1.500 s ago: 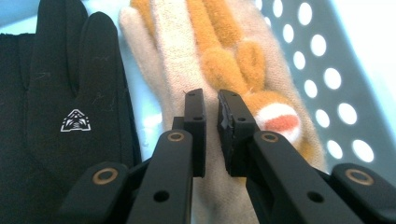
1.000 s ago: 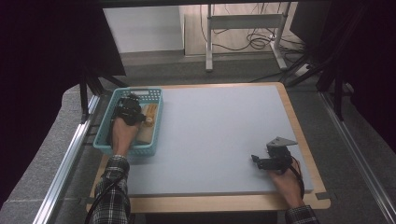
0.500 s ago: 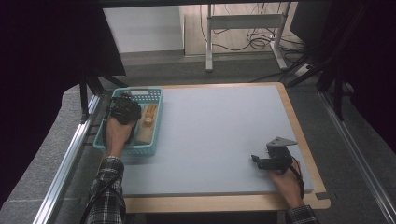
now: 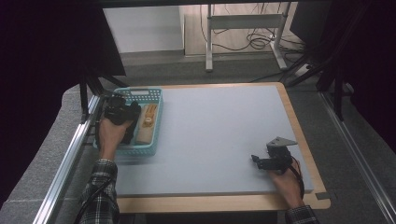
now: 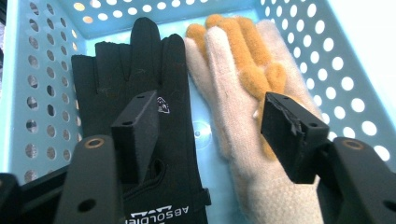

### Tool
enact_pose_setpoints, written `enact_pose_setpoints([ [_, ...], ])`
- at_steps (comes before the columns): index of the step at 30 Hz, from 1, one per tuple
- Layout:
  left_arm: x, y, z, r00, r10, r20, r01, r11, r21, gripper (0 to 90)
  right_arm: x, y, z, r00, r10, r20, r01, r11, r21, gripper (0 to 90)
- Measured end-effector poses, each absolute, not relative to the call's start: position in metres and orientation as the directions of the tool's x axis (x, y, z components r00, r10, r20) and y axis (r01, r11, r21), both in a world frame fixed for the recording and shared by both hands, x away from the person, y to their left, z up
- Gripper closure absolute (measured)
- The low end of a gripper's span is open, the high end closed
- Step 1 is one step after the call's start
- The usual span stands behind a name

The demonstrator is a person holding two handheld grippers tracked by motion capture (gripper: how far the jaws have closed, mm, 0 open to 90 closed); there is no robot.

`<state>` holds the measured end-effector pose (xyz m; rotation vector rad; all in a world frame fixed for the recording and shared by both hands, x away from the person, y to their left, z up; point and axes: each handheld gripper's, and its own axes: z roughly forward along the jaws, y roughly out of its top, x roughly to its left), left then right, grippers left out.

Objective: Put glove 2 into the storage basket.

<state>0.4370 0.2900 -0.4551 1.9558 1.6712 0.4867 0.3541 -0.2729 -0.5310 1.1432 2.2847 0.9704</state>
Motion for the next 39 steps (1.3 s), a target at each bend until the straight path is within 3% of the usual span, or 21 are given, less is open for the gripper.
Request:
enact_pose_setpoints([
  [23, 0.413, 0.291, -0.444, 0.259, 0.953, -0.159, 0.758, -0.098, 0.645, 13.9, 0.354, -0.273, -0.531, -0.581, 0.812, -0.050, 0.529, 0.423, 0.735, 18.9],
  [39, 0.394, 0.284, -0.440, 0.328, 0.931, -0.160, 0.727, -0.141, 0.673, 5.9, 0.354, -0.273, -0.531, -0.574, 0.817, -0.054, 0.531, 0.422, 0.735, 17.3],
])
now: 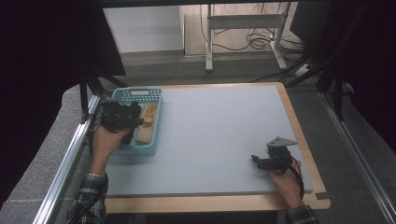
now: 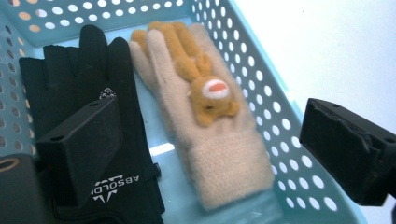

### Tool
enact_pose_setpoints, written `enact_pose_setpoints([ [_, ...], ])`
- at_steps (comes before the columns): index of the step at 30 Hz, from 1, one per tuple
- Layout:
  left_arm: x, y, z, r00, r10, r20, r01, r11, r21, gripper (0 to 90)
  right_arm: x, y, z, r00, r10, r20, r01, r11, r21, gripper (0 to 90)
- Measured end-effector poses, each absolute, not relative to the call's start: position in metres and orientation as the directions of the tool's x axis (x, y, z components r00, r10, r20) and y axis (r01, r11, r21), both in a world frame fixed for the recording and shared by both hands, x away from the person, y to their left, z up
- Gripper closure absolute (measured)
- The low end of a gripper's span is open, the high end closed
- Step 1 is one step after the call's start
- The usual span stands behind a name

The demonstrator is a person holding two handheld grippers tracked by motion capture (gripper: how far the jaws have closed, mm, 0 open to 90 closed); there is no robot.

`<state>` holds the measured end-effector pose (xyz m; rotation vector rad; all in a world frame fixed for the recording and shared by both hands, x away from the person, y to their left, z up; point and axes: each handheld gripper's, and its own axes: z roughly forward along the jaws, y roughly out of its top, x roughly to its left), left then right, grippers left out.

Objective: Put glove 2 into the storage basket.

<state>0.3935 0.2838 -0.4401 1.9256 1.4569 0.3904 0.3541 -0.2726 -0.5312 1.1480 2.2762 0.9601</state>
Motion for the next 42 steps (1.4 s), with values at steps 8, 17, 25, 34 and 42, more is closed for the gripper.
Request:
enact_pose_setpoints([
  [8, 0.382, 0.272, -0.435, 0.373, 0.915, -0.156, 0.696, -0.165, 0.699, 3.3, 0.354, -0.273, -0.531, -0.573, 0.818, -0.056, 0.531, 0.423, 0.734, 16.9],
  [17, 0.373, 0.260, -0.434, 0.409, 0.903, -0.132, 0.676, -0.202, 0.709, 2.6, 0.354, -0.273, -0.531, -0.572, 0.819, -0.056, 0.532, 0.422, 0.734, 16.7],
  [25, 0.366, 0.250, -0.432, 0.430, 0.897, -0.103, 0.650, -0.228, 0.725, 1.5, 0.354, -0.273, -0.531, -0.571, 0.819, -0.057, 0.533, 0.422, 0.734, 16.3],
  [34, 0.360, 0.236, -0.433, 0.461, 0.883, -0.090, 0.638, -0.260, 0.725, 0.6, 0.354, -0.273, -0.531, -0.571, 0.819, -0.059, 0.533, 0.424, 0.733, 16.1],
  [42, 0.358, 0.219, -0.433, 0.501, 0.862, -0.081, 0.616, -0.289, 0.732, 0.6, 0.354, -0.273, -0.531, -0.571, 0.819, -0.059, 0.532, 0.423, 0.733, 16.2],
])
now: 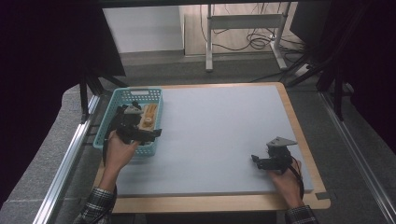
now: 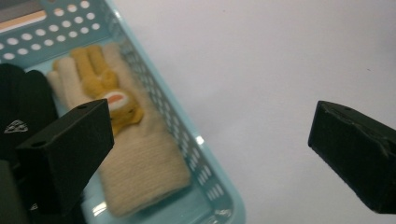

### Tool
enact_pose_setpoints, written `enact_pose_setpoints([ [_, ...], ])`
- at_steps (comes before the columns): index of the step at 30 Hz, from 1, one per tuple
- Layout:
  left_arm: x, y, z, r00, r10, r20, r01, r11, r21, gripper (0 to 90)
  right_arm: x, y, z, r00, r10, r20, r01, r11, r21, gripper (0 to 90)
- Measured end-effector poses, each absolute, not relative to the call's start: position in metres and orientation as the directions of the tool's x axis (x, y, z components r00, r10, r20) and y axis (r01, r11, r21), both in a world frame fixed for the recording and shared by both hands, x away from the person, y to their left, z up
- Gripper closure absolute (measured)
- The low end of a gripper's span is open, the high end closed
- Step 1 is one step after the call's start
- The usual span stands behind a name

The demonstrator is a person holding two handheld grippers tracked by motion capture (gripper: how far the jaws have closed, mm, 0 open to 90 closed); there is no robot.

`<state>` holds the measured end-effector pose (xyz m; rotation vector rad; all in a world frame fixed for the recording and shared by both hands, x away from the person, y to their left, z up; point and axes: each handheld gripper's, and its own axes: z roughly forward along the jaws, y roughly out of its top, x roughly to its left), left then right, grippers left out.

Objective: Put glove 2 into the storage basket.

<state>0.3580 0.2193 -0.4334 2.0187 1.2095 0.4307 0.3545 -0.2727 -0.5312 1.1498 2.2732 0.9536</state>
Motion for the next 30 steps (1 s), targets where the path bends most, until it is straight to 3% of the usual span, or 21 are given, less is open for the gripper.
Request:
enact_pose_setpoints([
  [30, 0.358, 0.143, -0.454, 0.625, 0.774, -0.103, 0.558, -0.351, 0.752, 0.6, 0.355, -0.273, -0.531, -0.570, 0.820, -0.055, 0.534, 0.420, 0.733, 16.1],
])
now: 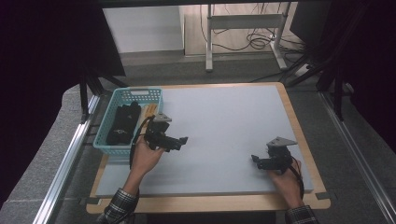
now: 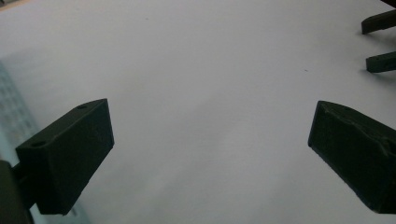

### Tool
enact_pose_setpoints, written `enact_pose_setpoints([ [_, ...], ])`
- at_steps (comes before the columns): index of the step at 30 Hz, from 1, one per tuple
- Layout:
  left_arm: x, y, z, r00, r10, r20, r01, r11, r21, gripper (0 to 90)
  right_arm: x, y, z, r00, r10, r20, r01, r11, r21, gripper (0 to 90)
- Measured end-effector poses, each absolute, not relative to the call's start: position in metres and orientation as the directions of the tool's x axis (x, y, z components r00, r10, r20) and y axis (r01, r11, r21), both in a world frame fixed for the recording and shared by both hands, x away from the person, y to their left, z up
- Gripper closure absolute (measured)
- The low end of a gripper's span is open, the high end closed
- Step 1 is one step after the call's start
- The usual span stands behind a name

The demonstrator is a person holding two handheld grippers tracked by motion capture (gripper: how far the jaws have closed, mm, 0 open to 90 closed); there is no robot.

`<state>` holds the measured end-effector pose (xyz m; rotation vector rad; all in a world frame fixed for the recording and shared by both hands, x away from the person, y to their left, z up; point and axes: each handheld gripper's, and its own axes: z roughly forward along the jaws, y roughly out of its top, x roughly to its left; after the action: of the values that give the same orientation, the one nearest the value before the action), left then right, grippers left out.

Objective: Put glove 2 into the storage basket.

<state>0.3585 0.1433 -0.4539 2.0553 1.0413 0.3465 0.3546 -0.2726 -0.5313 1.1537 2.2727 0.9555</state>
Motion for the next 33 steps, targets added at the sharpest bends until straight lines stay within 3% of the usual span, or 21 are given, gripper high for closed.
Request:
enact_pose_setpoints([
  [14, 0.354, 0.109, -0.473, 0.671, 0.734, -0.108, 0.534, -0.377, 0.756, 0.4, 0.355, -0.273, -0.531, -0.571, 0.819, -0.056, 0.533, 0.422, 0.733, 16.1],
  [33, 0.344, 0.092, -0.515, 0.696, 0.711, -0.104, 0.534, -0.415, 0.737, 0.0, 0.355, -0.273, -0.531, -0.570, 0.819, -0.055, 0.533, 0.421, 0.734, 16.1],
])
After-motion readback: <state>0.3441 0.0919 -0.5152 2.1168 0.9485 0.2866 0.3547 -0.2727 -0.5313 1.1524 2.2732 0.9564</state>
